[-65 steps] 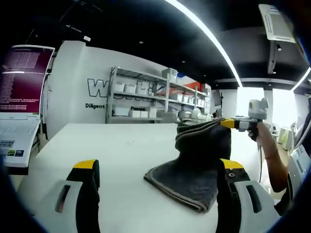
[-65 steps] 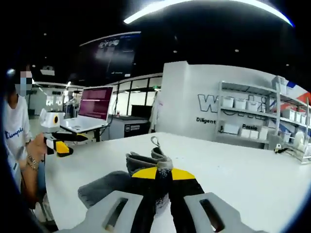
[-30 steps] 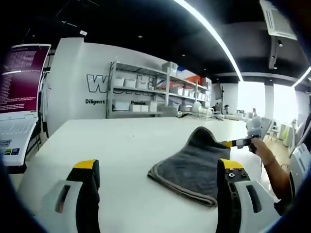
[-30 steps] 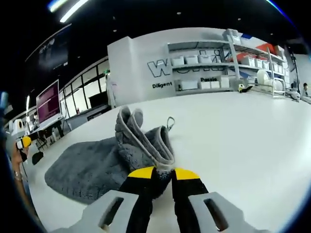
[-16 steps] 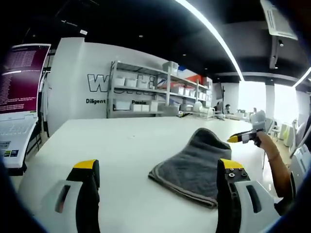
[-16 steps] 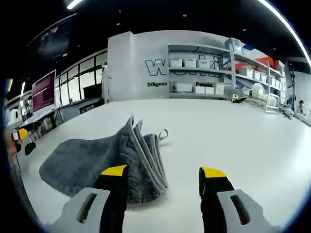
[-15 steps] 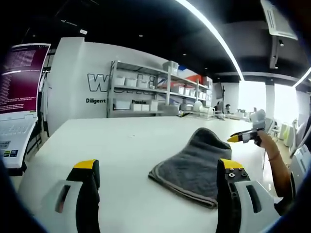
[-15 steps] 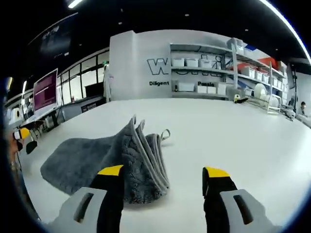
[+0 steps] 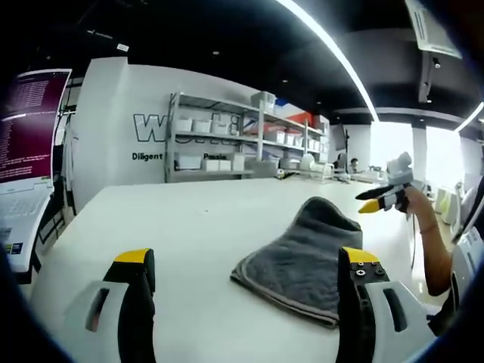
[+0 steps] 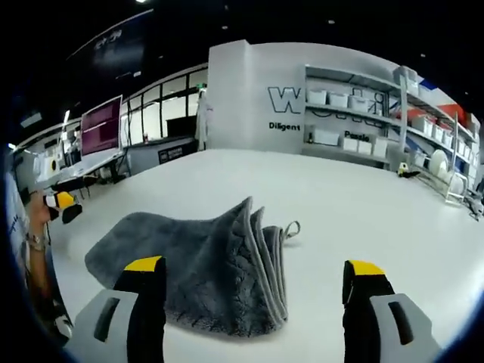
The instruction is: Open the folded towel by lifting each exposed corner and separating the folded layers until the towel lies flat within the target outline without major curled edges
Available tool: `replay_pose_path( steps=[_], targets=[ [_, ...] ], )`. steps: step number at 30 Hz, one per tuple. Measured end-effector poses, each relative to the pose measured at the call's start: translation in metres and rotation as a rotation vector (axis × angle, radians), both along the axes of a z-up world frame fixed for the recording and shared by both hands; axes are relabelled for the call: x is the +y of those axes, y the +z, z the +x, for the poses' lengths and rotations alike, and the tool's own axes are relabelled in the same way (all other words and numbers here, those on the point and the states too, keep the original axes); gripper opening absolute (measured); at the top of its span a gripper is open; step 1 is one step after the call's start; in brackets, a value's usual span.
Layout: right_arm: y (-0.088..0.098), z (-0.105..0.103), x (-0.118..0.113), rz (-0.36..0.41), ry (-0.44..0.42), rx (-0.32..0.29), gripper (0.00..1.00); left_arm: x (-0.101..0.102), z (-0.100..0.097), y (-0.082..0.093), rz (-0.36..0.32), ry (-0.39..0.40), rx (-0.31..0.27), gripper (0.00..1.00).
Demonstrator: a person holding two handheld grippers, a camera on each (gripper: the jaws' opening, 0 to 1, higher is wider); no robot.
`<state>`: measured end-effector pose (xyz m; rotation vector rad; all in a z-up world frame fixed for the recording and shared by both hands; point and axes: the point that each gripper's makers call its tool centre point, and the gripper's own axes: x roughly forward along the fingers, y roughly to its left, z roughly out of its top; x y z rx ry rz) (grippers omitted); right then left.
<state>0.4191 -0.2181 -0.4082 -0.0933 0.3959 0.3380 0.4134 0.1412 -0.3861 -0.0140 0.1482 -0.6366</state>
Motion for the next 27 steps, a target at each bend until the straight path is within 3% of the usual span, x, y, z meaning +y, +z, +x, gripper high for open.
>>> replay_pose_path(
  steps=[9, 16, 27],
  targets=[
    [0.015, 0.008, 0.029, -0.017, 0.121, -0.022, 0.99, 0.002, 0.003, -0.004, 0.003, 0.004, 0.012, 0.99],
    [0.018, 0.014, 0.037, -0.049, 0.157, -0.023, 0.99, -0.002, 0.004, -0.013, 0.018, -0.003, 0.036, 0.99],
    [0.023, 0.026, 0.04, -0.05, 0.179, -0.024, 0.99, -0.008, 0.019, -0.002, 0.042, -0.02, 0.016, 0.99]
  ],
)
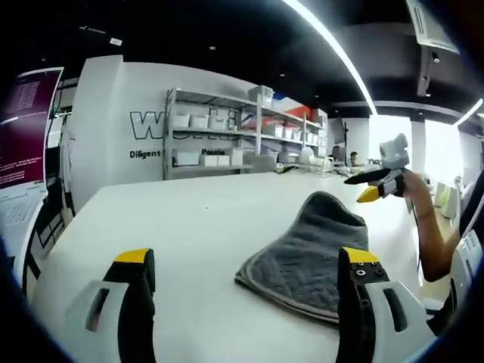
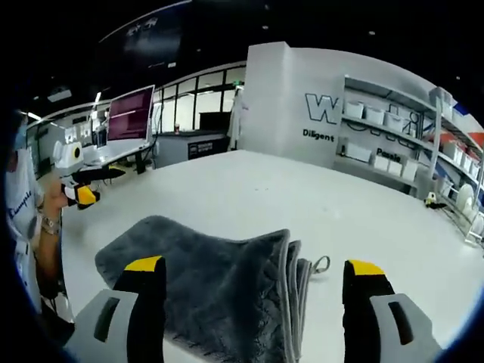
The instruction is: Open the folded towel by lifting each exposed corner and separating the folded layers until the towel lies flat within the target outline without major curled edges
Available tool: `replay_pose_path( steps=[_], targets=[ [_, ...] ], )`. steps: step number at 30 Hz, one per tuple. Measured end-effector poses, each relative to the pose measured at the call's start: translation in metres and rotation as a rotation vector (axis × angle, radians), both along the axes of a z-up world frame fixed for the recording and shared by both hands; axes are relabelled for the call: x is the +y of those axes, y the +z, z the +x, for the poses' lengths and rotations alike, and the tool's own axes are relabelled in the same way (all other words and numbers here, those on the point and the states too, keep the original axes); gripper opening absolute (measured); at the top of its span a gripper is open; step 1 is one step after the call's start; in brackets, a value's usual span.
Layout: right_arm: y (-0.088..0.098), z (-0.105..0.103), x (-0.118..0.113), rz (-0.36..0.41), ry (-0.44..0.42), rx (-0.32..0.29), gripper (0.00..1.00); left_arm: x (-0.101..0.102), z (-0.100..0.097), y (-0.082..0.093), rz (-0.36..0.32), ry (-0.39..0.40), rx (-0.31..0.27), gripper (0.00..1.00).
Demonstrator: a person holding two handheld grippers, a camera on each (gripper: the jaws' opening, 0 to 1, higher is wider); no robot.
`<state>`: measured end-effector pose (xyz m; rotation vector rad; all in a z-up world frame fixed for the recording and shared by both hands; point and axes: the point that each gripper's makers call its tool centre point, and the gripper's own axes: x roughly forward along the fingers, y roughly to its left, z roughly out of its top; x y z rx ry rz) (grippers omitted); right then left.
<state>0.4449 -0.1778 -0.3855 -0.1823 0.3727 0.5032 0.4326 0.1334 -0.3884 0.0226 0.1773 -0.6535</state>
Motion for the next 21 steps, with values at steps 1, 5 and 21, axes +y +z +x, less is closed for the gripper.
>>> replay_pose_path(
  steps=[1, 5, 21],
  targets=[
    [0.0, 0.001, 0.0, 0.0, 0.0, -0.001, 0.99, 0.0, 0.001, 0.0, 0.003, -0.002, 0.0, 0.99],
    [0.002, 0.007, 0.002, -0.007, 0.004, -0.001, 0.99, -0.004, 0.009, -0.001, 0.024, -0.013, 0.007, 0.99],
    [0.0, 0.021, 0.0, -0.016, 0.034, 0.031, 0.99, -0.031, 0.028, -0.032, 0.122, -0.113, 0.099, 0.91]
  ],
)
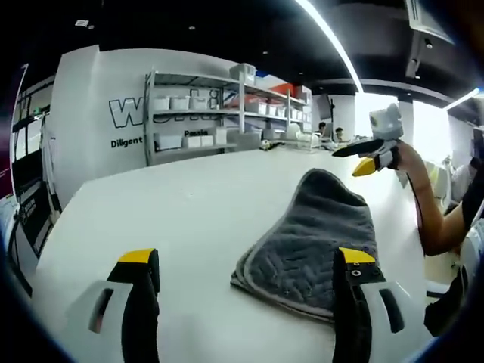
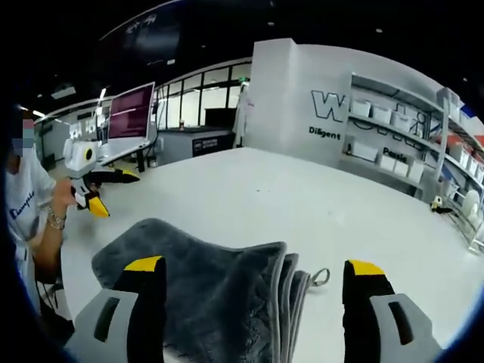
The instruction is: Open the folded towel by lifting each exposed corner and separating the folded layers until the towel lies flat within the target outline without major curled edges
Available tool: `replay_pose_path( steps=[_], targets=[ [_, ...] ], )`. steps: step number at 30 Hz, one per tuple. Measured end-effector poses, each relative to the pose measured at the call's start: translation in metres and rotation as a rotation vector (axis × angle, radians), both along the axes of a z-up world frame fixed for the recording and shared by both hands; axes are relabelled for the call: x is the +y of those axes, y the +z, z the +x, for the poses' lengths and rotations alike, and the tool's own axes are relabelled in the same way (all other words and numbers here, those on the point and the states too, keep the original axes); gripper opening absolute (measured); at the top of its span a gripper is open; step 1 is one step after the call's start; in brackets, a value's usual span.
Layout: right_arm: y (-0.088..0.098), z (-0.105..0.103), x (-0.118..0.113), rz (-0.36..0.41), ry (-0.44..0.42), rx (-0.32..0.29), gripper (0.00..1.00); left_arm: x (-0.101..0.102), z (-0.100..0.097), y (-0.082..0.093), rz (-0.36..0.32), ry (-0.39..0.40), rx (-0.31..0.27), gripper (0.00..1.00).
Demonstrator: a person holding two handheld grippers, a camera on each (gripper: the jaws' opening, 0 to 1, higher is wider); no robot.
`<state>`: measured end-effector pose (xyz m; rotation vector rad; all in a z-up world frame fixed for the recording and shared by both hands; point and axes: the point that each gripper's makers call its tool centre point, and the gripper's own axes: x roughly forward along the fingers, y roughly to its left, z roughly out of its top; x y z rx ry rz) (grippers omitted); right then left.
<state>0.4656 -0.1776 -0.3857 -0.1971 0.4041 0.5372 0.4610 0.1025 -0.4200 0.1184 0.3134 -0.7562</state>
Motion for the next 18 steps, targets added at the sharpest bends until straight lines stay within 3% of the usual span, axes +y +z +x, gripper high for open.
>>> replay_pose_path(
  steps=[7, 12, 18],
  targets=[
    [-0.009, 0.005, -0.01, 0.002, -0.024, 0.021, 0.99, -0.011, 0.005, -0.022, 0.053, -0.055, 0.06, 0.84],
    [-0.02, 0.007, -0.012, 0.002, -0.024, 0.052, 0.98, -0.011, 0.006, -0.024, 0.057, -0.063, 0.064, 0.76],
    [-0.043, 0.012, -0.018, -0.03, -0.029, 0.126, 0.88, -0.005, 0.001, -0.015, 0.024, -0.045, 0.033, 0.83]
  ],
)
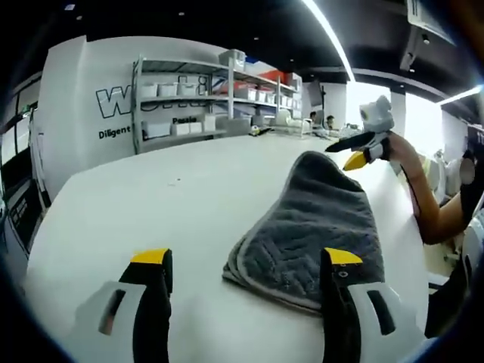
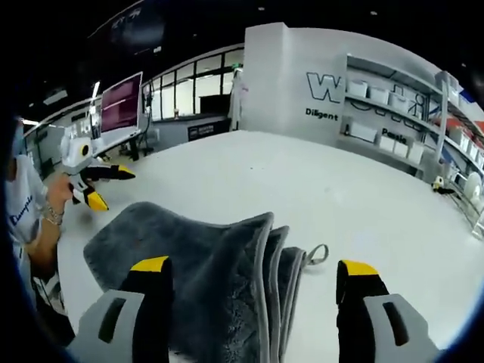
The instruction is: Open the folded towel by lifting each exposed corner and separating the folded layers until the towel lies flat within the target outline without major curled edges
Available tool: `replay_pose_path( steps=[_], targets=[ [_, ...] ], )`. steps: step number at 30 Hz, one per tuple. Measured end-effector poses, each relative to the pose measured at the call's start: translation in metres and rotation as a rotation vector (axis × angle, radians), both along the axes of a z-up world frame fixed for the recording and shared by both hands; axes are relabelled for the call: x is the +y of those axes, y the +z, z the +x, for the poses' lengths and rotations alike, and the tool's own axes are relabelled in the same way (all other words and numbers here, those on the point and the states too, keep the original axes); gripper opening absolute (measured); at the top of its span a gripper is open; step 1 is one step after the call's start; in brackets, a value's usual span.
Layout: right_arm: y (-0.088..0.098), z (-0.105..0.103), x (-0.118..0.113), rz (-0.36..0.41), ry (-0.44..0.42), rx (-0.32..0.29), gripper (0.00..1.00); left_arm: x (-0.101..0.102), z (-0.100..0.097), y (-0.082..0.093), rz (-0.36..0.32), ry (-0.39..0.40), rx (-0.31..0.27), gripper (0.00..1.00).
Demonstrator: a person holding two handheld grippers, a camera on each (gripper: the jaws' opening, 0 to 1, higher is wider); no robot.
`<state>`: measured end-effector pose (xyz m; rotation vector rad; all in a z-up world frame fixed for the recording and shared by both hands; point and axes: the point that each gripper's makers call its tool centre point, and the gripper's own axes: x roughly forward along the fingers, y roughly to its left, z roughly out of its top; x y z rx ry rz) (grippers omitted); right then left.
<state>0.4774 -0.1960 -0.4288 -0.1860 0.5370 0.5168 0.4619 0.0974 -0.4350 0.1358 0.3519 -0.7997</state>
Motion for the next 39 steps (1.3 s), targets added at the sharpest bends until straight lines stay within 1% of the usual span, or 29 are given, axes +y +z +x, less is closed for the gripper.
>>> replay_pose_path(
  steps=[2, 5, 7, 10, 11, 13, 16, 19, 20, 22, 24, 25, 27, 30, 33, 35, 38, 39],
  targets=[
    [-0.005, 0.001, 0.0, -0.013, 0.011, 0.019, 0.81, 0.003, 0.001, 0.003, -0.011, 0.012, -0.012, 0.88],
    [-0.014, 0.004, 0.006, -0.005, 0.038, 0.053, 0.72, 0.005, 0.001, 0.007, -0.027, 0.018, -0.022, 0.91],
    [-0.022, 0.005, 0.007, -0.031, 0.053, 0.08, 0.67, 0.004, 0.0, 0.008, -0.045, 0.018, -0.025, 0.95],
    [-0.031, 0.008, 0.009, -0.058, 0.071, 0.112, 0.59, 0.004, 0.001, 0.006, -0.04, 0.023, -0.025, 0.98],
    [-0.034, 0.01, 0.01, -0.067, 0.079, 0.118, 0.54, 0.005, 0.001, 0.006, -0.034, 0.027, -0.028, 0.99],
    [-0.037, 0.011, 0.011, -0.08, 0.089, 0.133, 0.49, 0.005, 0.001, 0.005, -0.029, 0.029, -0.03, 0.99],
    [-0.046, 0.016, 0.015, -0.108, 0.115, 0.164, 0.44, 0.005, 0.001, 0.007, -0.045, 0.028, -0.029, 0.99],
    [-0.055, 0.016, 0.02, -0.117, 0.145, 0.202, 0.36, 0.006, 0.0, 0.007, -0.035, 0.036, -0.036, 0.99],
    [-0.057, 0.017, 0.021, -0.121, 0.152, 0.21, 0.35, 0.006, 0.0, 0.007, -0.033, 0.036, -0.036, 0.99],
    [-0.059, 0.019, 0.022, -0.127, 0.158, 0.218, 0.3, 0.006, -0.001, 0.008, -0.037, 0.034, -0.04, 0.99],
    [-0.058, 0.018, 0.028, -0.126, 0.202, 0.23, 0.22, 0.006, -0.002, 0.011, -0.035, 0.036, -0.049, 0.99],
    [-0.058, 0.02, 0.029, -0.132, 0.203, 0.228, 0.2, 0.008, -0.001, 0.011, -0.029, 0.044, -0.055, 0.99],
    [-0.059, 0.024, 0.031, -0.157, 0.212, 0.226, 0.2, 0.011, 0.0, 0.013, -0.024, 0.056, -0.064, 0.99],
    [-0.06, 0.03, 0.037, -0.18, 0.236, 0.222, 0.16, 0.015, -0.001, 0.018, -0.03, 0.066, -0.076, 0.99],
    [-0.059, 0.039, 0.044, -0.24, 0.283, 0.199, 0.14, 0.018, -0.003, 0.021, -0.023, 0.071, -0.084, 0.99],
    [-0.058, 0.046, 0.049, -0.282, 0.308, 0.184, 0.13, 0.021, -0.004, 0.023, -0.009, 0.084, -0.1, 0.99],
    [-0.056, 0.059, 0.062, -0.314, 0.34, 0.166, 0.11, 0.024, -0.006, 0.026, -0.007, 0.09, -0.108, 0.99],
    [-0.055, 0.063, 0.067, -0.33, 0.366, 0.146, 0.1, 0.025, -0.006, 0.026, -0.01, 0.091, -0.109, 0.99]
  ],
)
